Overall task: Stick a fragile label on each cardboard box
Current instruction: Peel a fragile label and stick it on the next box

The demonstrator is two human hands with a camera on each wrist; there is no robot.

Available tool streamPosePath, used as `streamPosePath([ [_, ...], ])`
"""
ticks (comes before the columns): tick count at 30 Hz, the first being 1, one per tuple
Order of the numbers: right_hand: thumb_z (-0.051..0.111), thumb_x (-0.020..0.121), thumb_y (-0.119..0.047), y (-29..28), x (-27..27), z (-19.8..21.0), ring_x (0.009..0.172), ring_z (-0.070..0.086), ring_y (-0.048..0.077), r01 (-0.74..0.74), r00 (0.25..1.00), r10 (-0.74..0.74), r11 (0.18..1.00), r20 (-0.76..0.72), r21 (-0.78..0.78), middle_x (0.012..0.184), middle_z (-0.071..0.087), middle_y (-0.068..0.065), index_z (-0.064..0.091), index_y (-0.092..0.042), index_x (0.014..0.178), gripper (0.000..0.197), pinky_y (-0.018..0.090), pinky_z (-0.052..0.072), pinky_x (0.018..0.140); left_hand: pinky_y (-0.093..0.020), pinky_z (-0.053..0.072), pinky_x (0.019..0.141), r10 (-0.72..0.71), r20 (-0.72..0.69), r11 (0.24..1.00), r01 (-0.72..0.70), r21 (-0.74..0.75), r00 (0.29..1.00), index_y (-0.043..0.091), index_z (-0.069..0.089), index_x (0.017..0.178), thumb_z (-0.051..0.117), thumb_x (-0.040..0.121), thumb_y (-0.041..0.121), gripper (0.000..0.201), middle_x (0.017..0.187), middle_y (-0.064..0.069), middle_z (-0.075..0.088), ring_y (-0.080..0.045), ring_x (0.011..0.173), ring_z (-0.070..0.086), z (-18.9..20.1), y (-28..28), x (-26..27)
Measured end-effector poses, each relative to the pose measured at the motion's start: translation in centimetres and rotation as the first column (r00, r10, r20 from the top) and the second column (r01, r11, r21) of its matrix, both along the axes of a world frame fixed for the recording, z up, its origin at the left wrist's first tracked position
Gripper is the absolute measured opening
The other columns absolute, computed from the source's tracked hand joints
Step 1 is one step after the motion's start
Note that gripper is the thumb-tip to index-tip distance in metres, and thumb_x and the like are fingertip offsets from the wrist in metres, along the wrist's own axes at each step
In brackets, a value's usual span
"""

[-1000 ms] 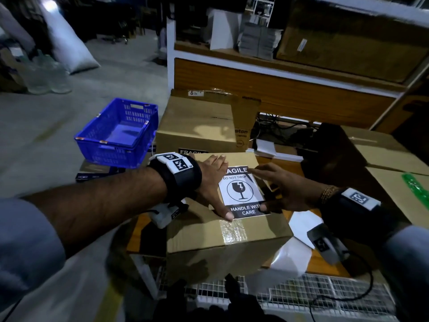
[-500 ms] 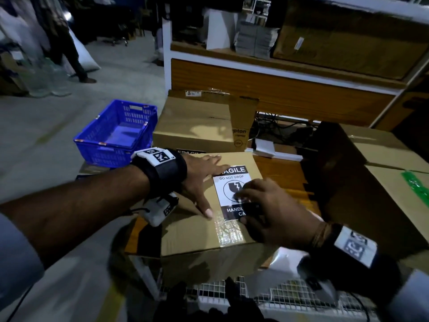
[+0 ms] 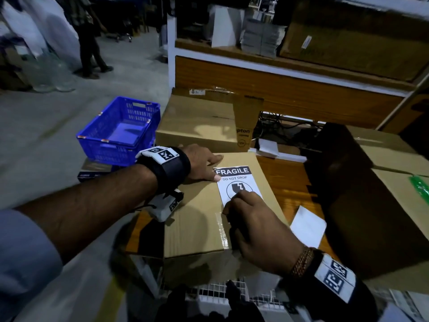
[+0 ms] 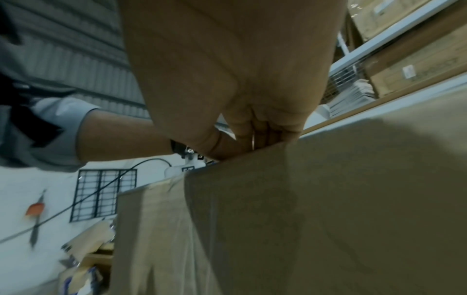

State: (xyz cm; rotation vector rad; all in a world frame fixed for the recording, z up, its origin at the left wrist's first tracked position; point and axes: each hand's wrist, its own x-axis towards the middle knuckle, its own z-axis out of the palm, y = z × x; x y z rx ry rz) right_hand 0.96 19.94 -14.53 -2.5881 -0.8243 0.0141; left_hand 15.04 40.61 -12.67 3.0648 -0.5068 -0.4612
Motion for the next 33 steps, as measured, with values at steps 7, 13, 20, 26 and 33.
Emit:
streamPosePath([
  [7,0.053,0.083,-0.023,1.1,1.8,-0.4,0.107,0.041,0.018,0.068,0.997,-0.069,0.997,-0.029,-0.037,0.114,0.044,-0.004,0.054,-0.023,0.114,0.032,0.043,0.048,0.093,-0.041,0.048,0.098,0.006,0.057,0.998,-0.003,-0.056,0.998,0.043,0.045,0.151,0.061,0.093,0.063,0.063,0.138,-0.006,0.063,-0.032,0.125,0.055,0.1,0.2,0.8],
  [13,0.051,0.090,-0.029,2.1,2.6,-0.8,0.099,0.036,0.018,0.113,0.994,-0.111,0.988,0.026,-0.105,0.112,0.042,-0.002,0.051,-0.022,0.115,0.026,0.043,0.046,0.088,-0.042,0.048,0.100,-0.014,0.057,1.000,0.014,-0.006,0.998,0.047,0.043,0.151,0.056,0.093,0.068,0.063,0.143,-0.002,0.060,-0.030,0.126,0.055,-0.1,0.4,1.0],
  [20,0.049,0.087,-0.036,3.3,3.3,-0.1,0.101,0.037,0.023,0.154,0.987,-0.139,0.962,0.082,-0.224,0.115,0.045,0.004,0.052,-0.019,0.116,0.034,0.044,0.043,0.090,-0.042,0.048,0.101,-0.036,0.061,0.999,0.035,0.020,0.997,0.049,0.040,0.152,0.053,0.096,0.067,0.060,0.145,-0.001,0.058,-0.029,0.130,0.053,0.5,0.2,0.6],
  [26,0.054,0.094,-0.030,2.5,1.1,1.0,0.115,0.047,0.023,0.157,0.988,-0.155,0.977,0.025,-0.143,0.131,0.053,0.004,0.059,-0.016,0.129,0.038,0.043,0.050,0.099,-0.046,0.046,0.105,-0.027,0.061,0.999,0.025,0.030,0.998,0.053,0.036,0.153,0.047,0.096,0.070,0.060,0.151,0.003,0.053,-0.030,0.134,0.051,0.8,0.4,0.0],
  [33,0.073,0.090,-0.021,0.3,-2.0,0.3,0.117,0.053,0.020,0.112,0.990,-0.096,0.981,0.101,-0.158,0.129,0.058,-0.004,0.064,-0.026,0.135,0.046,0.036,0.060,0.088,-0.042,0.048,0.096,-0.023,0.037,0.999,0.021,0.049,0.999,0.050,0.034,0.155,0.052,0.080,0.087,0.085,0.143,0.000,0.060,-0.030,0.125,0.057,1.1,-0.1,-0.4],
])
